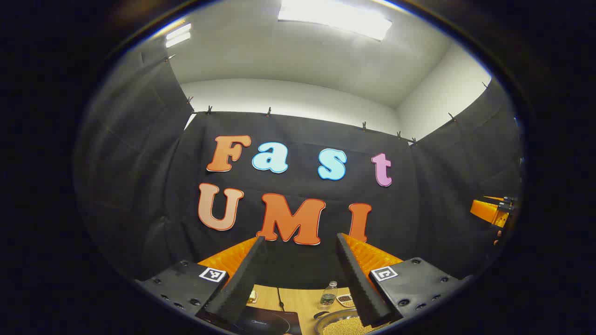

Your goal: First push the handle of the pot to place it horizontally, then grasp the pot with both hands and set it on the induction cooktop.

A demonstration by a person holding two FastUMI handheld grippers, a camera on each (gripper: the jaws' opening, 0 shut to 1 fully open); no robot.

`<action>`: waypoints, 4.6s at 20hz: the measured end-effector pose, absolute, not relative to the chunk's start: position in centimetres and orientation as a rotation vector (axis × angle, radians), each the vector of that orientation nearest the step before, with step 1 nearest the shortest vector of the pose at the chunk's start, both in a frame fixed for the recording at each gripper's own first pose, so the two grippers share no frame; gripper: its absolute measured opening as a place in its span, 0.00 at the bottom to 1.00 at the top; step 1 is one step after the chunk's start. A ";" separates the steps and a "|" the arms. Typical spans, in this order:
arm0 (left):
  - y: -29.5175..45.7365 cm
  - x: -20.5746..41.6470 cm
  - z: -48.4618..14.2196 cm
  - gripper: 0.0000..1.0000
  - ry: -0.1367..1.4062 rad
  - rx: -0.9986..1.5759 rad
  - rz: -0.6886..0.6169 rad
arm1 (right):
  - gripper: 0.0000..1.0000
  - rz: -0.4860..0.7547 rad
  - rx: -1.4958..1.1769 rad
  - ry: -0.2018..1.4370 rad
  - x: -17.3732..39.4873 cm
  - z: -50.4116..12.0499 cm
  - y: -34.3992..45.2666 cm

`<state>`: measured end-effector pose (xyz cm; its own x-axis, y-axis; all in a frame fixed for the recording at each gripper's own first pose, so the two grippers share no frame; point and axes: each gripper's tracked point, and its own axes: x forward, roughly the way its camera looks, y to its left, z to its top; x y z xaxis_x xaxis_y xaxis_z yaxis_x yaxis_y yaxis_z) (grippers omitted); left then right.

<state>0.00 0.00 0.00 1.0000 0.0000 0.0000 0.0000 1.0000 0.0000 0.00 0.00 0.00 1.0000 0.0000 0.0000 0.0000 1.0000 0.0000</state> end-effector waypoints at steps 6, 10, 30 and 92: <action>0.4 -0.1 0.0 0.97 -0.021 -0.032 0.012 | 0.94 0.026 0.008 0.017 0.0 -0.4 0.5; 0.8 -0.2 -0.2 0.97 -0.022 -0.027 0.027 | 0.94 0.045 0.015 0.029 1.0 -1.3 1.8; 2.4 0.6 -2.1 0.97 0.014 -0.014 0.056 | 0.95 0.056 0.048 0.141 -0.2 -6.7 2.6; 10.7 2.8 -15.6 0.98 0.272 0.071 0.131 | 0.00 -0.131 0.482 1.471 -15.9 -49.7 6.1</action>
